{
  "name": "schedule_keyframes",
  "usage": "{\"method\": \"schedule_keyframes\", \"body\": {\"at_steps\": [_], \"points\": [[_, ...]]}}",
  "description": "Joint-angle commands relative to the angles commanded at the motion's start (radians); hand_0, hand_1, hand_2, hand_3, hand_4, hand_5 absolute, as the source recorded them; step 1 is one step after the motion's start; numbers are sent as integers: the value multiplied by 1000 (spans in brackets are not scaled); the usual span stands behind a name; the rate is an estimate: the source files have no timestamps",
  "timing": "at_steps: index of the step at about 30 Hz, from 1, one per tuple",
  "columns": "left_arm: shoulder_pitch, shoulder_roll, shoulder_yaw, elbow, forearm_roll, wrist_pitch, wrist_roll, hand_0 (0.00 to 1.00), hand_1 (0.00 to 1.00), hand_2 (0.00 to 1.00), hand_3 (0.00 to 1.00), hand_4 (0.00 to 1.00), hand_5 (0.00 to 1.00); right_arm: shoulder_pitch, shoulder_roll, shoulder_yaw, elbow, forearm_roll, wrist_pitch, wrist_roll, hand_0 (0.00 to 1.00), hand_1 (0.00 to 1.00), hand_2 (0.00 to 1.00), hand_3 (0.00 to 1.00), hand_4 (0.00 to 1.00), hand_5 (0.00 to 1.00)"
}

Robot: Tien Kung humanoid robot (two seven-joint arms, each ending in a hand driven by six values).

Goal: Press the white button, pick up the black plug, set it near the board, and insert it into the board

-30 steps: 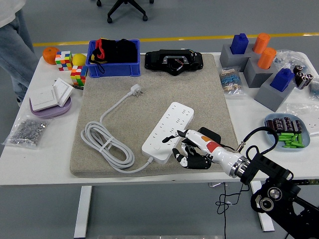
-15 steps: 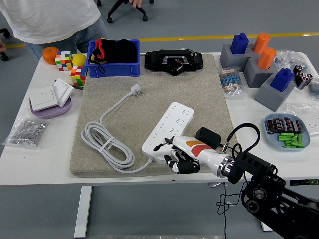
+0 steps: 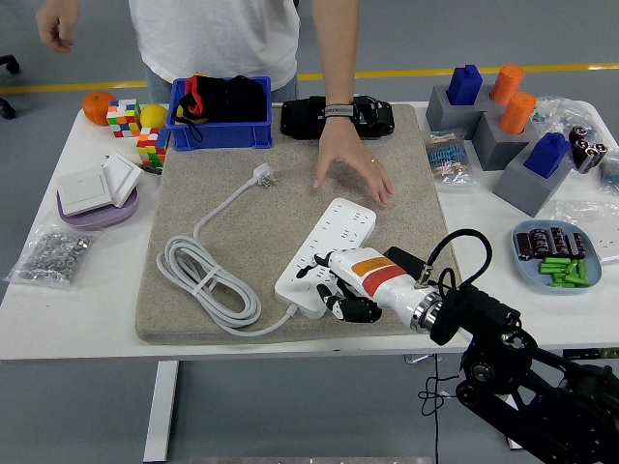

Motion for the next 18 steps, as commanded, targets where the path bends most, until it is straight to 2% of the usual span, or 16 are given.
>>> {"method": "schedule_keyframes", "body": {"at_steps": [7, 18], "points": [[-2, -1, 8, 0, -5, -1, -1, 707, 666, 585, 680, 664, 262, 46, 22, -78, -84, 0, -29, 10, 2, 2, 77, 699, 353, 2], [1, -1, 3, 0, 0, 0, 4, 707, 666, 586, 679, 664, 261, 74, 43, -103, -133, -5, -38, 2, 2, 2, 80, 693, 343, 2]]}}
